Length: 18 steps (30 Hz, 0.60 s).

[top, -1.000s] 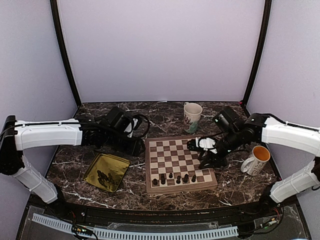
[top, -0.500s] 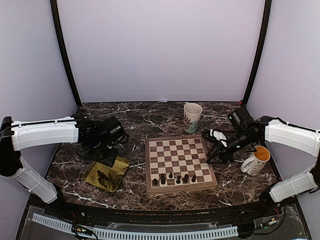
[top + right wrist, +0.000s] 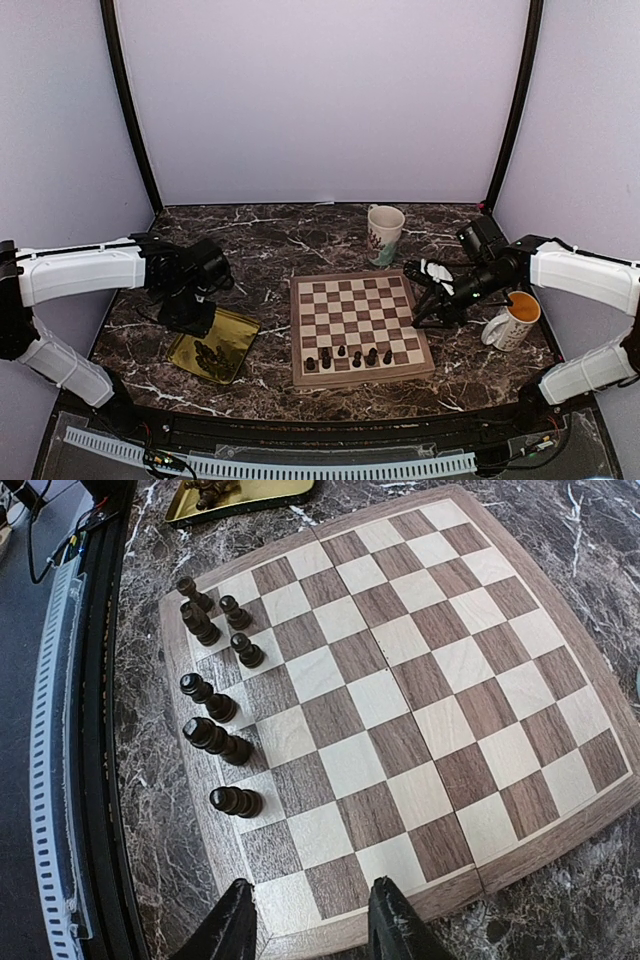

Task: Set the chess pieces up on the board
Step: Pick up the knight from the storage box.

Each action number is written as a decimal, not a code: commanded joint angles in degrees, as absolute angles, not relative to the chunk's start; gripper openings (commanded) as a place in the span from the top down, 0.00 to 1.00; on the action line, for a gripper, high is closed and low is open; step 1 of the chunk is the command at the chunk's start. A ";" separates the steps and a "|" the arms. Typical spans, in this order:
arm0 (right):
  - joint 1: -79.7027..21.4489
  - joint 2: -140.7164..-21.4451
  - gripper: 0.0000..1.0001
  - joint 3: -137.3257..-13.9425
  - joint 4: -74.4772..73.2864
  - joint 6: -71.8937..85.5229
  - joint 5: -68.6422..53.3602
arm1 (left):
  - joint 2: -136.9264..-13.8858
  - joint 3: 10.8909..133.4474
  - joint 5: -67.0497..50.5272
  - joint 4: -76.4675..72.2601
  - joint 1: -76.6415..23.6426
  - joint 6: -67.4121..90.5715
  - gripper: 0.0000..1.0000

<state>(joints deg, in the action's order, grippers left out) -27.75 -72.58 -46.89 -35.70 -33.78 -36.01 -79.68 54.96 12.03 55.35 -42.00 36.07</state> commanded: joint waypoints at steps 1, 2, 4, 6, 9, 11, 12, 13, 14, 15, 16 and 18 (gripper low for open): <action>-27.51 -71.46 0.61 -46.24 -34.52 -33.75 -36.07 | -79.99 53.17 9.30 54.68 -41.30 35.24 0.70; -27.51 -71.54 0.61 -46.24 -34.56 -33.87 -36.06 | -80.43 53.04 9.16 54.47 -41.30 35.16 0.70; -27.49 -71.67 0.61 -46.25 -34.66 -33.97 -35.99 | -81.24 52.75 9.34 54.09 -41.21 35.14 0.70; -27.51 -71.61 0.61 -46.26 -34.77 -34.03 -35.98 | -81.89 52.46 9.71 53.76 -40.97 35.29 0.70; -27.51 -71.63 0.61 -46.19 -34.78 -34.09 -36.01 | -82.82 51.92 10.34 53.26 -40.04 35.11 0.70; -27.50 -71.65 0.61 -46.16 -34.78 -34.05 -36.01 | -83.69 51.57 10.42 52.60 -39.39 34.80 0.70; -27.50 -71.70 0.61 -46.19 -34.80 -34.08 -35.97 | -84.06 51.34 10.44 52.30 -39.08 34.70 0.71; -27.46 -71.72 0.61 -46.20 -34.87 -34.09 -35.99 | -84.37 51.22 10.46 52.03 -38.84 34.55 0.71; -27.50 -71.73 0.61 -46.19 -34.85 -34.08 -35.96 | -84.68 51.07 10.41 51.72 -38.63 34.40 0.72; -27.51 -71.76 0.61 -46.19 -34.89 -34.07 -35.95 | -84.98 50.94 10.19 51.13 -38.35 34.12 0.72; -27.51 -71.87 0.61 -46.19 -34.89 -34.10 -35.99 | -85.25 50.83 9.89 50.62 -38.21 33.87 0.72; -27.50 -71.87 0.61 -46.15 -34.89 -34.10 -35.84 | -85.93 50.63 9.37 49.92 -37.99 33.52 0.72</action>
<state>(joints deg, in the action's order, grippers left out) -27.75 -72.49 -46.78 -35.68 -33.80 -35.99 -85.12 51.68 10.02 51.42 -38.70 34.87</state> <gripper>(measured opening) 0.387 0.283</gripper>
